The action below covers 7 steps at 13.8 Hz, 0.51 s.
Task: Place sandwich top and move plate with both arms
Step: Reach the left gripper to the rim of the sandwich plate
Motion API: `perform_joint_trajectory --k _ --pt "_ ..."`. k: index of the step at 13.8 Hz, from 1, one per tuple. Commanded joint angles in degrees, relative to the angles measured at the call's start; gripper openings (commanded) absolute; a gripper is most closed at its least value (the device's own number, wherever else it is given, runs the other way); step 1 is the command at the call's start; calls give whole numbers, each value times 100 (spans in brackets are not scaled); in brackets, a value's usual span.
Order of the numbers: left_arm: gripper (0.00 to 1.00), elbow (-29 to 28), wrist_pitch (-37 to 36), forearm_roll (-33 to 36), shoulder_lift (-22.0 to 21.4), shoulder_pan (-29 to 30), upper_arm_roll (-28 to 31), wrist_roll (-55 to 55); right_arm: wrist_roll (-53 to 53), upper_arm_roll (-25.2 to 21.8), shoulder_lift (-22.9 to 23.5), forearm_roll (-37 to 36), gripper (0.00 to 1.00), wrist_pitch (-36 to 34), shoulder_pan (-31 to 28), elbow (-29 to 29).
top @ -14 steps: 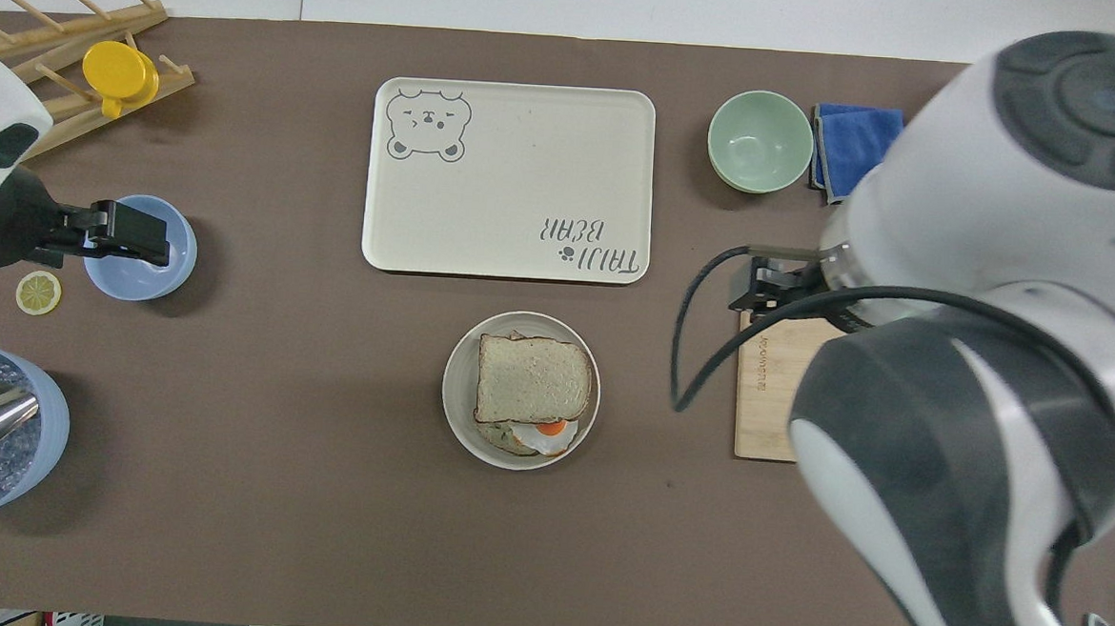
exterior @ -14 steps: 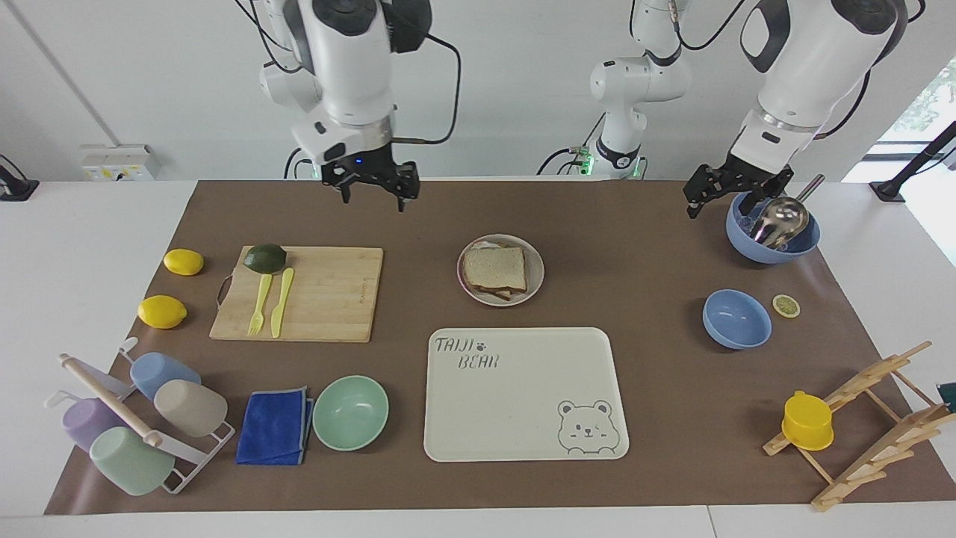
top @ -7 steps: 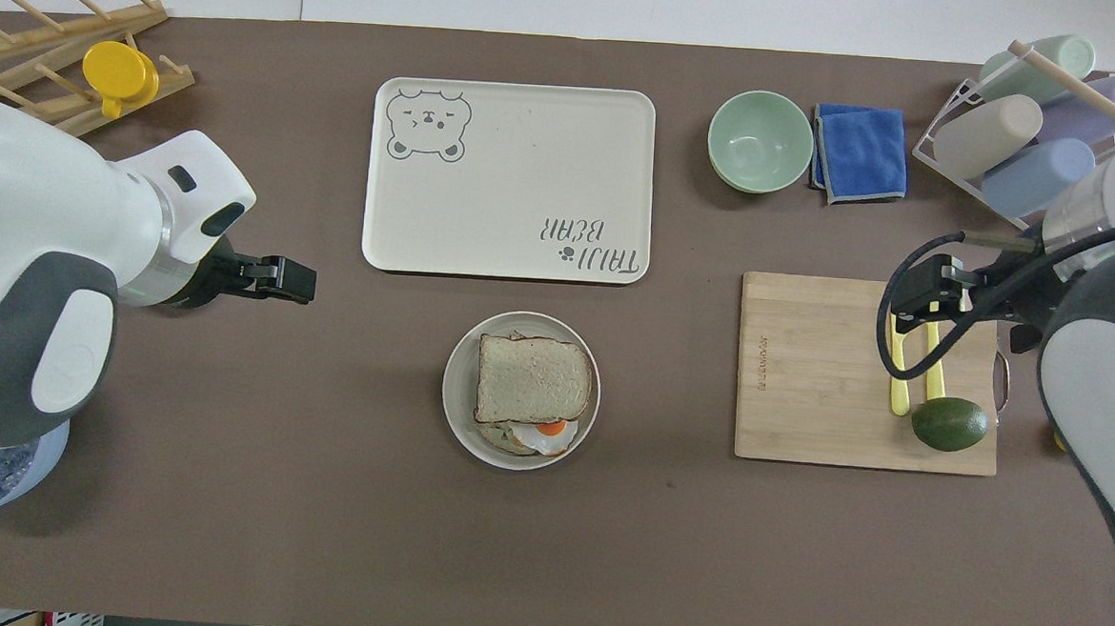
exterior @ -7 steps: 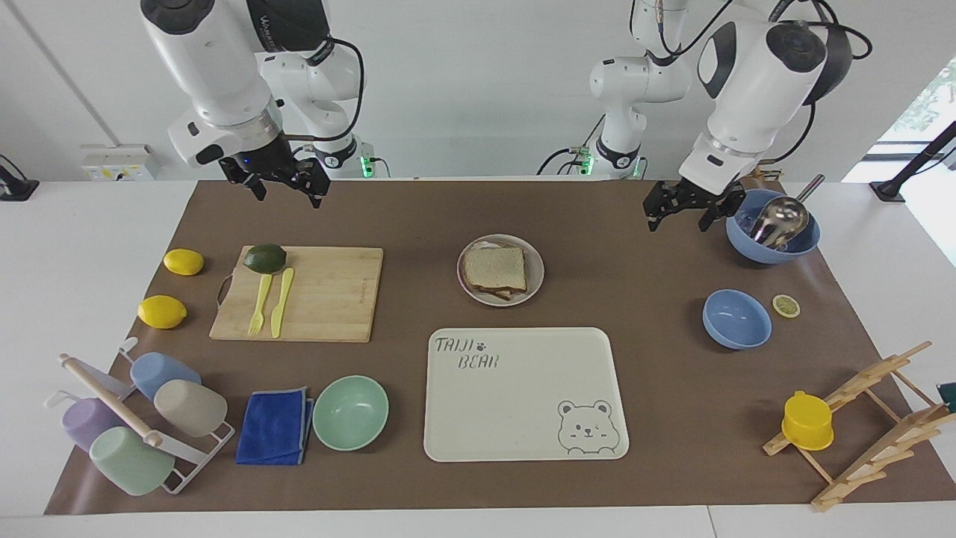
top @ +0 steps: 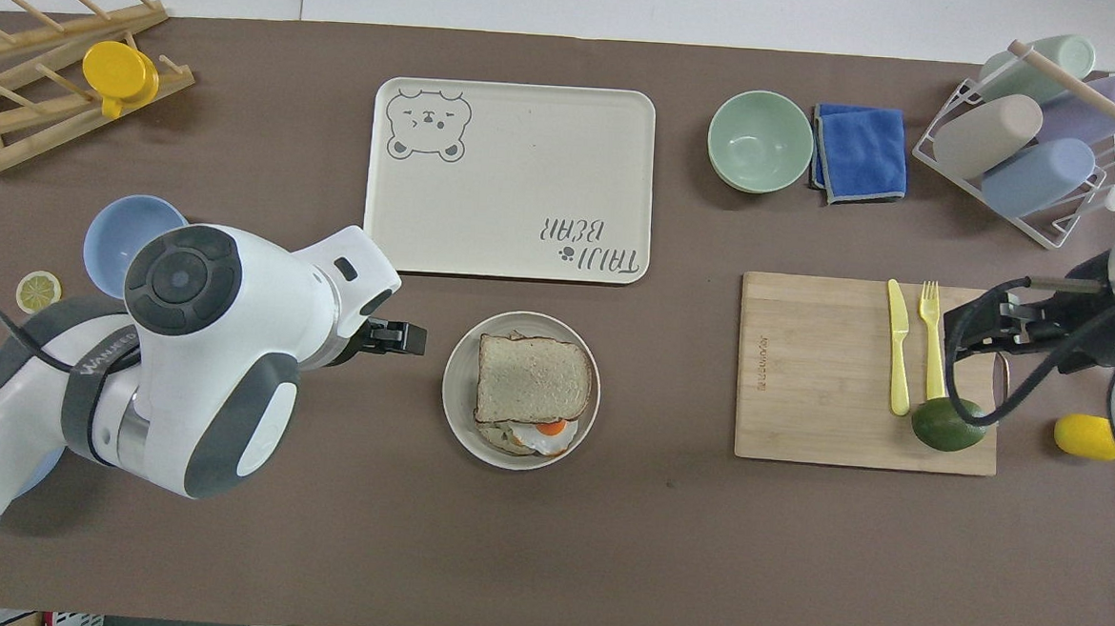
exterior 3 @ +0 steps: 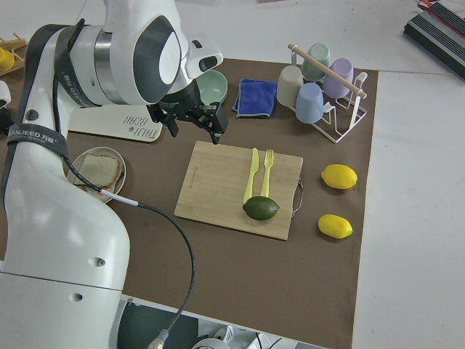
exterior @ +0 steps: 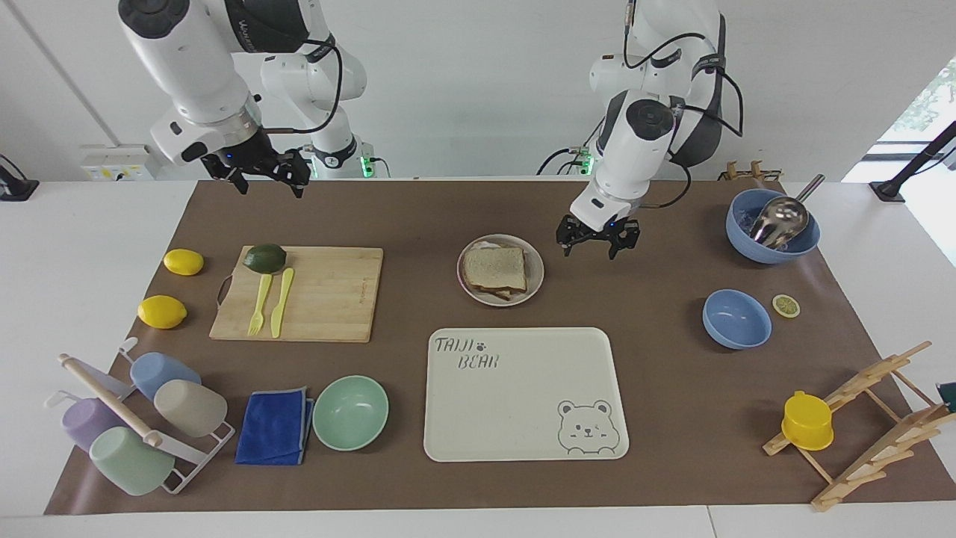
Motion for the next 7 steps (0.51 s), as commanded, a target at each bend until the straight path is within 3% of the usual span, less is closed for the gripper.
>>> perform_joint_trajectory --k 1,7 --pt "98 -543 754 -89 -5 -226 84 -256 -279 -236 -181 113 100 -163 -57 -71" --pt "86 -763 1299 -151 337 -595 84 -783 -340 -342 -51 131 100 373 -40 86"
